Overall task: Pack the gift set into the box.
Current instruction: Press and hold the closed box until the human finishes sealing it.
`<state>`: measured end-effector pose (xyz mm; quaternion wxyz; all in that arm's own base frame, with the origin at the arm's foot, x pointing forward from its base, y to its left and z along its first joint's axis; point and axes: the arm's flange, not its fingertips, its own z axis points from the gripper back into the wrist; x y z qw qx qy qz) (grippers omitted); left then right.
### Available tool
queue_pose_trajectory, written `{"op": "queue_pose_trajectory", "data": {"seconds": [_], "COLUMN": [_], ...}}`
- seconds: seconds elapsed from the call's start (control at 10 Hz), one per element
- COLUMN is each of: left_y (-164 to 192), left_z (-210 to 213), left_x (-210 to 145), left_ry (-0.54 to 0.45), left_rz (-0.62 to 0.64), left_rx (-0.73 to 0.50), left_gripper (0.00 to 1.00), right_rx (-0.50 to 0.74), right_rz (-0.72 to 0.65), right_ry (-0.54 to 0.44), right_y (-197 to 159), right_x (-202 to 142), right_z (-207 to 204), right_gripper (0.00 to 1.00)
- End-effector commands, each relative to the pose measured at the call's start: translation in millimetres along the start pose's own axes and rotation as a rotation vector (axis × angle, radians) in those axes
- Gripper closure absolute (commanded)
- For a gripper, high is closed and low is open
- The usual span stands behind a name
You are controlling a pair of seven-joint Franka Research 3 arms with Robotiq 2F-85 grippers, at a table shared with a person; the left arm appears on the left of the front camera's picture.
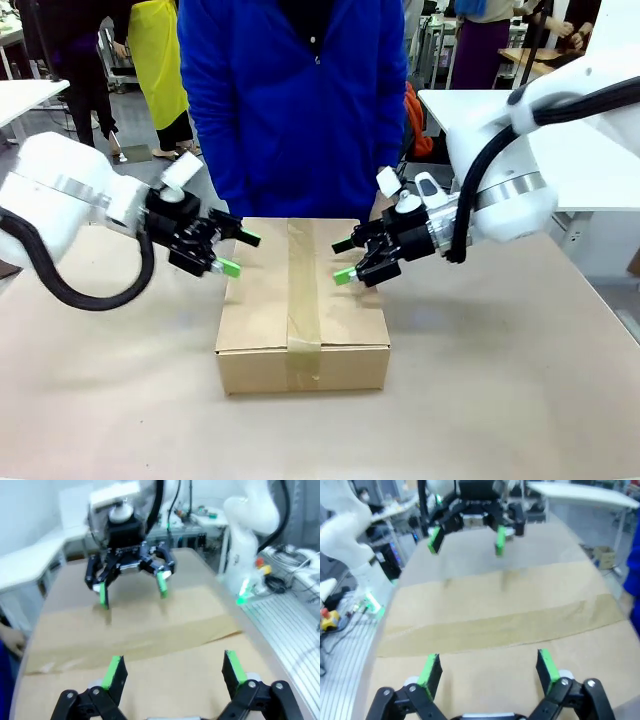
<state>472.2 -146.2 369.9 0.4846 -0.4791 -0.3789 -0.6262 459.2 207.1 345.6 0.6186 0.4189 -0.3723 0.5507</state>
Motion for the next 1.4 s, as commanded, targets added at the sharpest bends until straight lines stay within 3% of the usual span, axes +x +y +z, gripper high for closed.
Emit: {"op": "queue_pose_trajectory", "data": {"seconds": [0.0, 0.2, 0.4, 0.5, 0.6, 1.3], "left_y": [-48, -73, -87, -82, -94, -94], "left_z": [77, 134, 174, 180, 178, 178], "left_x": [22, 4, -34, -51, -12, -12], "left_ry": [-0.15, -0.21, -0.272, -0.327, -0.248, -0.248], "left_rz": [-0.052, -0.045, -0.024, 0.029, -0.012, -0.012], "left_rx": [0.024, 0.136, 0.245, 0.281, 0.224, 0.224], "left_gripper": [0.0, 0.0, 0.0, 0.0, 0.0, 0.0], "right_rx": [-0.104, -0.215, -0.377, -0.421, -0.309, -0.309], "right_rz": [-0.013, -0.037, -0.104, -0.119, -0.085, -0.085], "right_ry": [-0.131, -0.272, -0.352, -0.389, -0.309, -0.309], "right_y": [32, 58, 73, 69, 73, 73], "right_x": [12, -14, -58, -69, -40, -40], "right_z": [99, 178, 220, 219, 222, 222], "right_gripper": [0.0, 0.0, 0.0, 0.0, 0.0, 0.0]}}
